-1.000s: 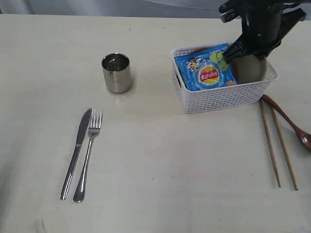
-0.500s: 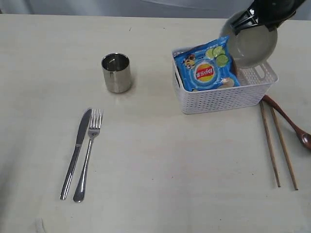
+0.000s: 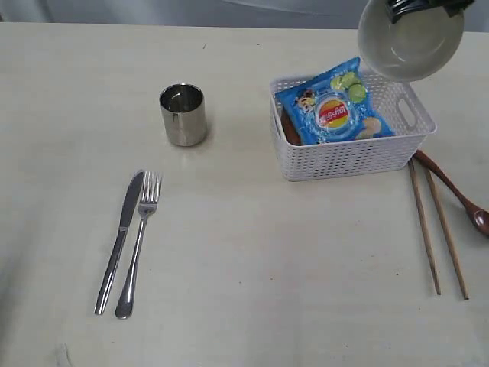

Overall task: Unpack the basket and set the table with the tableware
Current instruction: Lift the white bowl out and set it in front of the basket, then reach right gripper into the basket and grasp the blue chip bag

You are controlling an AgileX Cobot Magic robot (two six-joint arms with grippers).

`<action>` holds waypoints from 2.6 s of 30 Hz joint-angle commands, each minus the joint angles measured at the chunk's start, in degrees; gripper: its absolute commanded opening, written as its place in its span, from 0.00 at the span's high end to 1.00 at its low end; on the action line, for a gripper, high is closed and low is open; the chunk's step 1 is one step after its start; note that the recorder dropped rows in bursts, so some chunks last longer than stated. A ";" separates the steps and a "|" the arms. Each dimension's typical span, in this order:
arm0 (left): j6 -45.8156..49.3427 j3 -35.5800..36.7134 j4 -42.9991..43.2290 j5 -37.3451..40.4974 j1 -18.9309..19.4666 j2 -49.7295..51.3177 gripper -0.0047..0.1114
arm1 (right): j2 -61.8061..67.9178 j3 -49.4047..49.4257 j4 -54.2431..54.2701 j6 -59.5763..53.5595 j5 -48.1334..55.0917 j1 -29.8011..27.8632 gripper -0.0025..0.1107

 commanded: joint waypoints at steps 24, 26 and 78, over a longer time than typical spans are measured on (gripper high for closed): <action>0.05 0.11 0.18 -0.32 -0.39 -0.21 0.96 | -13.43 13.38 53.01 -21.55 10.01 -0.09 0.98; 0.05 0.11 0.18 -0.32 -0.39 -0.21 0.96 | -13.33 19.29 56.50 -22.18 10.01 -0.09 0.98; 0.03 0.11 0.18 -0.32 -0.39 -0.21 0.96 | 10.85 7.59 38.76 -14.03 -13.88 -5.59 0.44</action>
